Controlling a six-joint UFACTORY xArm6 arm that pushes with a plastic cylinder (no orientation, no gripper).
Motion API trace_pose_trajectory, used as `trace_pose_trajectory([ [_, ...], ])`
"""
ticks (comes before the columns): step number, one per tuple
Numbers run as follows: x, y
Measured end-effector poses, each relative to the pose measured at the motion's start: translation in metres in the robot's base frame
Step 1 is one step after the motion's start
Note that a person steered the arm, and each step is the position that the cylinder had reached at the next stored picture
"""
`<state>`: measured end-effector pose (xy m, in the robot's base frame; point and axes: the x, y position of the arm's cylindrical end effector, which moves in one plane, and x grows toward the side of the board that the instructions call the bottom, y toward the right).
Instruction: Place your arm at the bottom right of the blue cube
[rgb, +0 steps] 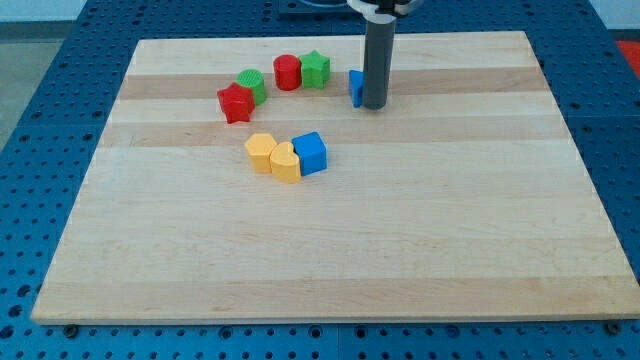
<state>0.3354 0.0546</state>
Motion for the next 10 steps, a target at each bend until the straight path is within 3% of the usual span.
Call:
trace_pose_trajectory([
  [2, 0.005, 0.003],
  [4, 0.087, 0.003],
  [6, 0.127, 0.003],
  [9, 0.14, 0.002],
  [10, 0.139, -0.03],
])
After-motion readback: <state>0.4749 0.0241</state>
